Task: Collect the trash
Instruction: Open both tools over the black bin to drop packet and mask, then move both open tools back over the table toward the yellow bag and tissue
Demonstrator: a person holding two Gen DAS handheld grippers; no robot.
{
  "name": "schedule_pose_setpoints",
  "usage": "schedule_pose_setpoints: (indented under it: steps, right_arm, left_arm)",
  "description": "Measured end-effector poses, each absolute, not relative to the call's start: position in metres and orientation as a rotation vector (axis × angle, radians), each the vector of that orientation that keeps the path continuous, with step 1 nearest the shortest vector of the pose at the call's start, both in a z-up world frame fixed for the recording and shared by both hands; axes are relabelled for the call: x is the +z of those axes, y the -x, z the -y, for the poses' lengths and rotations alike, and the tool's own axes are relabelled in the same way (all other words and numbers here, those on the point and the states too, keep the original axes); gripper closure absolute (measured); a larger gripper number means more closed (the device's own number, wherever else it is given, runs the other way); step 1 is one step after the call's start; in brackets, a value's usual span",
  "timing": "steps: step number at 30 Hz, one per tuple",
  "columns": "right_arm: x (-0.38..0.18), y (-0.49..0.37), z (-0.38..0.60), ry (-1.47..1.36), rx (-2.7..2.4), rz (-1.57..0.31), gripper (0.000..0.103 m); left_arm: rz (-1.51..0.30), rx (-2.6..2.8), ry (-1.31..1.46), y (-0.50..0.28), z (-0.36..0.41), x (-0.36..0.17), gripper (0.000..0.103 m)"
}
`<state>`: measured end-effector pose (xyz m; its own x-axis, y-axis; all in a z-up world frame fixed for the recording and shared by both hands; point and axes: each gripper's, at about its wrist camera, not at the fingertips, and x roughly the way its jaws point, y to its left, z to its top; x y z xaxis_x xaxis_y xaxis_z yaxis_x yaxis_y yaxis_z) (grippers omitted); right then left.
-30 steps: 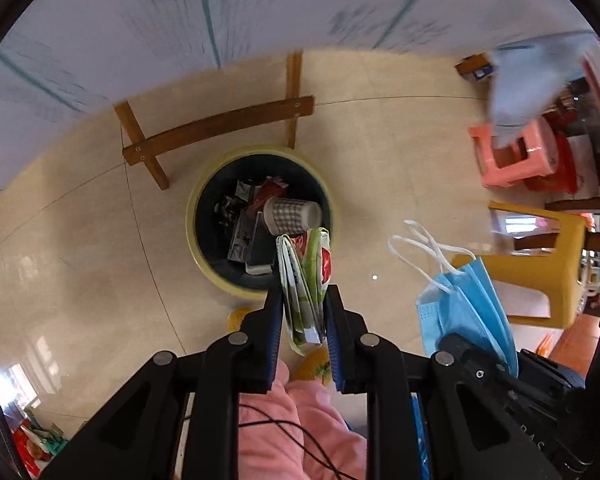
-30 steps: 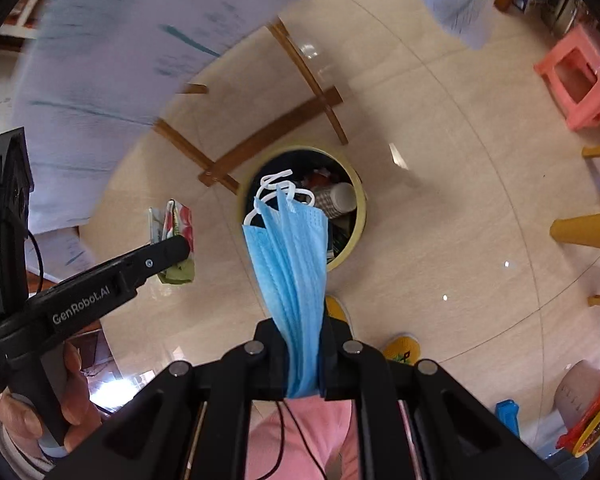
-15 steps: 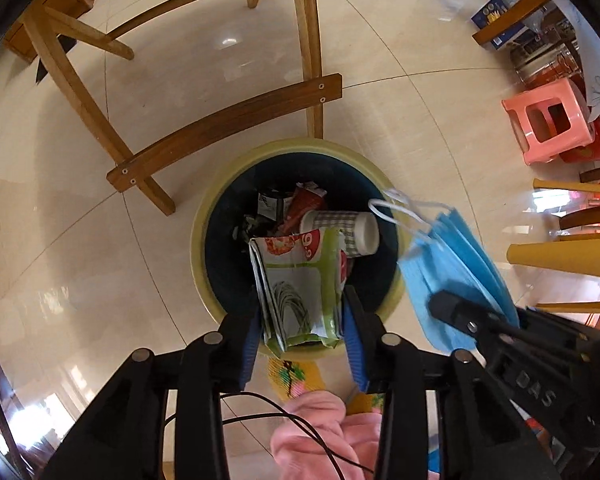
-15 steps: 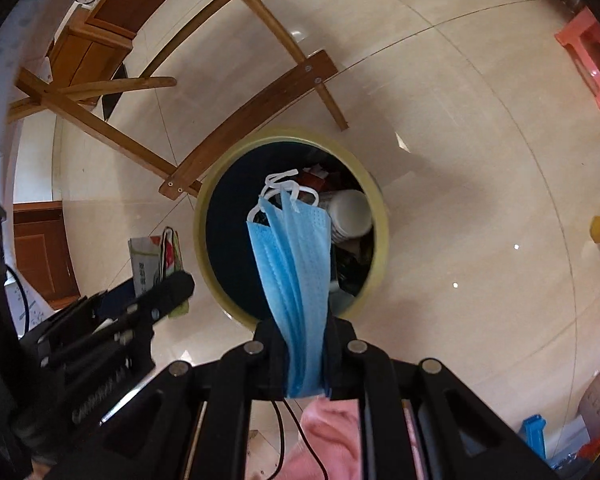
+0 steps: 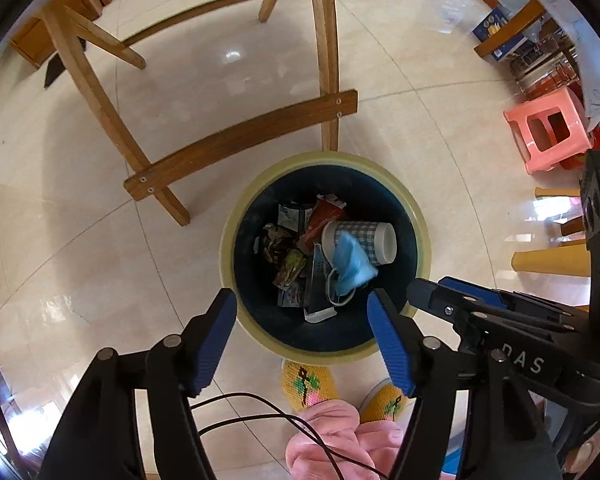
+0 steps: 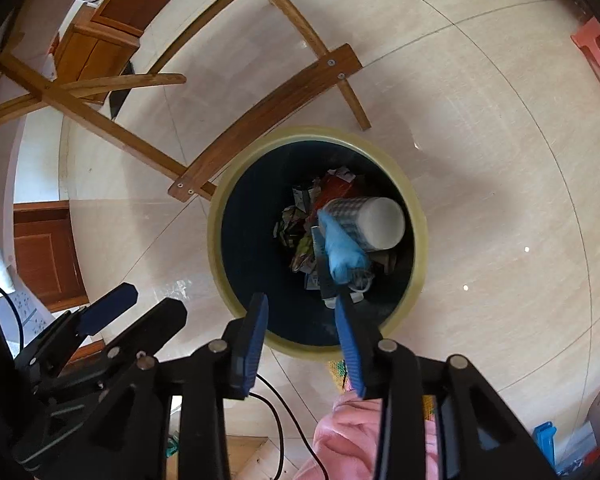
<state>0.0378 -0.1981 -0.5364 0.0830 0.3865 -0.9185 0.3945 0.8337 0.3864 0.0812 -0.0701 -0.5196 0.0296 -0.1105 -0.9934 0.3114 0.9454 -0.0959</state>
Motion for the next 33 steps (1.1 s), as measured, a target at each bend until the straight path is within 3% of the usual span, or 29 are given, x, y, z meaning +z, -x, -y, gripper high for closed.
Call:
schedule_pose_setpoints:
  steps: [8, 10, 21, 33]
  right_arm:
    - [-0.463, -0.03, 0.188, -0.585, 0.066, -1.478, 0.067]
    - [-0.43, -0.026, 0.187, -0.56, 0.094, -1.462, 0.068]
    - [-0.245, 0.007, 0.188, -0.49, 0.204, -1.345, 0.068]
    - [-0.101, 0.035, 0.19, -0.402, 0.266, -1.18, 0.068]
  left_arm:
    - [-1.458, -0.282, -0.084, -0.058, 0.051, -0.443, 0.03]
    - [-1.44, -0.273, -0.063, -0.051, 0.047, -0.416, 0.025]
    - [-1.297, -0.286, 0.023, -0.012, 0.034, -0.221, 0.011]
    - [-1.062, -0.299, 0.103, 0.017, 0.02, -0.053, 0.006]
